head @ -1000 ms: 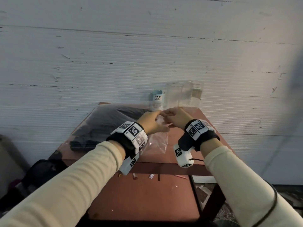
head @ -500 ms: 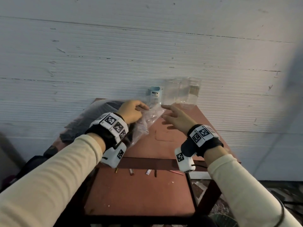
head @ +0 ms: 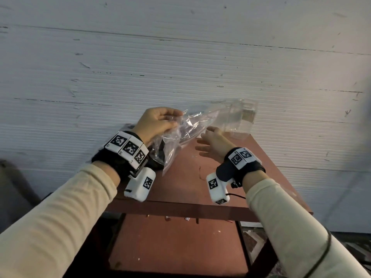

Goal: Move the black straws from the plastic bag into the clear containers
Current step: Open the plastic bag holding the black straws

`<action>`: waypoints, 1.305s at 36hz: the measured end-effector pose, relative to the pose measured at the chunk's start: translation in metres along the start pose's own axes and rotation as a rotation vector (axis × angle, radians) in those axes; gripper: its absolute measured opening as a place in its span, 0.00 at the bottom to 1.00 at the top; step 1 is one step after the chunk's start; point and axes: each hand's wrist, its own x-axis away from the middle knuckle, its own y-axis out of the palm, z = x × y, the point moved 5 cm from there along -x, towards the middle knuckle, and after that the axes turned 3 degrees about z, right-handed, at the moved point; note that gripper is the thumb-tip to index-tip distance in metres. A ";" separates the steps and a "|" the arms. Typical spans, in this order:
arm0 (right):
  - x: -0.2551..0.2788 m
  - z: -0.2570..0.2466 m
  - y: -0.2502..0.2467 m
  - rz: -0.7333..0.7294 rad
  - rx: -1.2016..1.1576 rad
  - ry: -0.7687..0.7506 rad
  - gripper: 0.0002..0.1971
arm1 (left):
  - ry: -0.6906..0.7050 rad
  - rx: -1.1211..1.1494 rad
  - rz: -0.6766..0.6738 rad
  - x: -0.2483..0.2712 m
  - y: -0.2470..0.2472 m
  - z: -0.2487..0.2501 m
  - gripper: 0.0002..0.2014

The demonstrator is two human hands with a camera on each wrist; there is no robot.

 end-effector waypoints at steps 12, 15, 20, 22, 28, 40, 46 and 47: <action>-0.017 -0.014 0.007 0.025 -0.099 -0.085 0.34 | 0.032 -0.085 0.006 -0.008 0.000 -0.010 0.16; -0.015 -0.015 -0.005 0.084 -0.102 -0.134 0.33 | 0.020 -0.179 -0.055 -0.005 0.006 -0.017 0.16; -0.003 -0.018 -0.029 0.136 -0.049 -0.232 0.22 | -0.092 -0.290 -0.209 0.002 0.020 -0.031 0.18; 0.002 -0.019 -0.042 0.161 -0.008 -0.259 0.17 | -0.108 -0.315 -0.226 0.002 0.023 -0.036 0.18; 0.022 -0.018 -0.077 0.216 -0.004 -0.368 0.17 | -0.108 -0.369 -0.180 0.002 0.026 -0.039 0.21; 0.067 -0.016 -0.098 0.322 0.029 -0.477 0.08 | 0.042 -0.676 -0.299 0.009 0.056 0.007 0.21; 0.078 -0.030 -0.080 0.277 0.070 -0.527 0.08 | 0.153 -0.465 -0.232 0.017 0.099 0.041 0.16; 0.080 -0.031 -0.077 0.272 0.086 -0.537 0.09 | 0.140 -0.448 -0.233 0.018 0.105 0.039 0.17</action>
